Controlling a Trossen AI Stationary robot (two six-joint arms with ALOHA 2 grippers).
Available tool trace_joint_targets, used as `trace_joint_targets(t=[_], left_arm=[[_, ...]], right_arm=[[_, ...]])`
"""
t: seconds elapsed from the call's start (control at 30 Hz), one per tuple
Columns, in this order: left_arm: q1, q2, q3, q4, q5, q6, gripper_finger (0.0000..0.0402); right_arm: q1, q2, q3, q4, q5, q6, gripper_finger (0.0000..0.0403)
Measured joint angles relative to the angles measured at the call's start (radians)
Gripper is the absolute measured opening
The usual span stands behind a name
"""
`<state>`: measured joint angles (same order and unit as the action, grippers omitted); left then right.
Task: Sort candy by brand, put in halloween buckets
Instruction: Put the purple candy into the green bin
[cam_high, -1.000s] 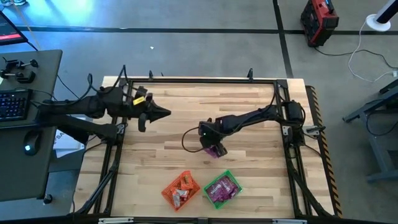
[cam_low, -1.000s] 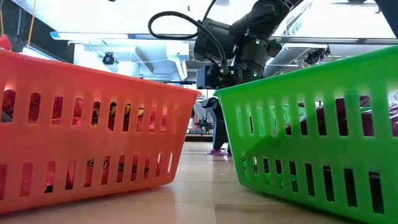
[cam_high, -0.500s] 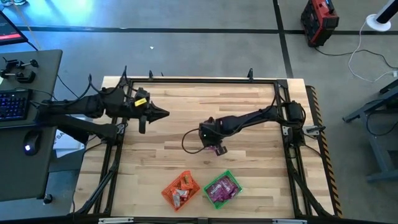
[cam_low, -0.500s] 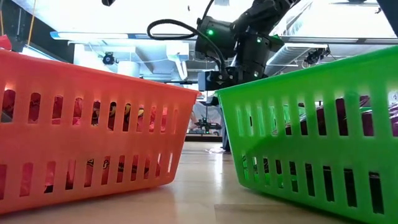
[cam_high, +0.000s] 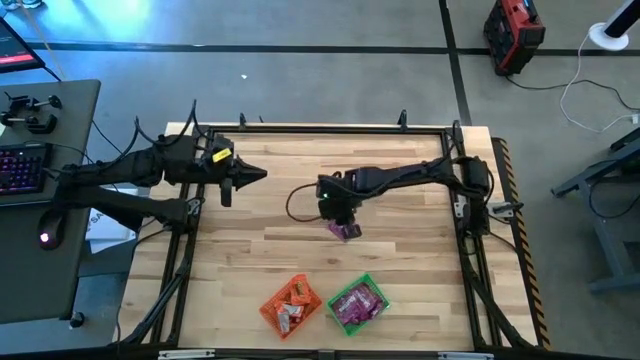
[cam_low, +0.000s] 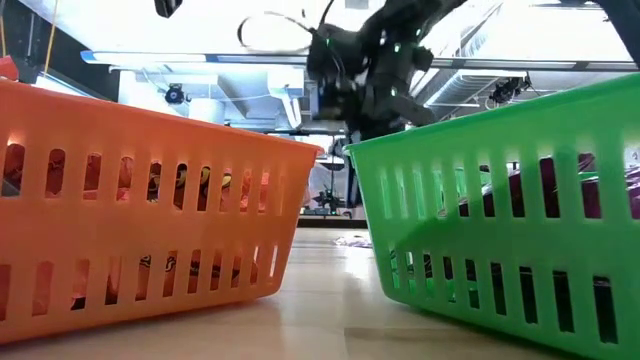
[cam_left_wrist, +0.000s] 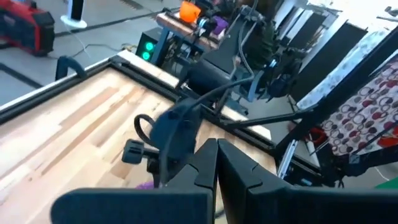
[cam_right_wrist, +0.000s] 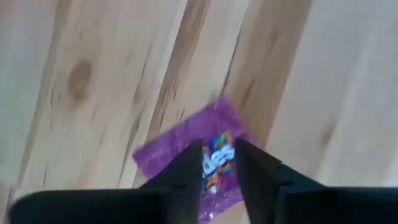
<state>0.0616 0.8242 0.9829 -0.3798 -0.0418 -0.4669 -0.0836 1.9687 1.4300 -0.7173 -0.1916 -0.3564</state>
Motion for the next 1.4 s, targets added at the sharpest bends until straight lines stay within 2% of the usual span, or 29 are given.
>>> trace_joint_targets(t=[0.13,0.23,0.3,0.43,0.7,0.93,1.23,1.4], left_arm=[[0.004,0.0,0.0,-0.016,0.007,-0.028,0.0],[0.004,0.0,0.0,-0.014,0.008,-0.046,0.0],[0.004,0.0,0.0,-0.014,0.008,-0.055,0.0],[0.004,0.0,0.0,-0.013,0.008,-0.059,0.0],[0.004,0.0,0.0,-0.015,0.047,-0.101,0.0],[0.003,0.0,0.0,-0.02,0.058,-0.106,0.0],[0.003,0.0,0.0,-0.021,0.057,-0.072,0.0],[0.003,0.0,0.0,-0.022,0.057,-0.062,0.0]], right_arm=[[-0.032,0.047,0.008,-0.06,-0.125,-0.092,0.0127],[-0.034,0.083,0.052,-0.042,-0.127,-0.1,0.0141],[-0.034,0.115,0.095,-0.052,-0.094,-0.102,0.0142],[-0.034,0.167,0.192,-0.101,-0.107,-0.165,0.0138],[-0.043,0.307,0.347,-0.336,-0.095,-0.279,0.0127],[-0.048,0.333,0.356,-0.327,-0.088,-0.278,0.0119],[-0.052,0.252,0.352,-0.306,-0.065,-0.272,0.0117],[-0.059,0.256,0.339,-0.292,-0.053,-0.272,0.0119]])
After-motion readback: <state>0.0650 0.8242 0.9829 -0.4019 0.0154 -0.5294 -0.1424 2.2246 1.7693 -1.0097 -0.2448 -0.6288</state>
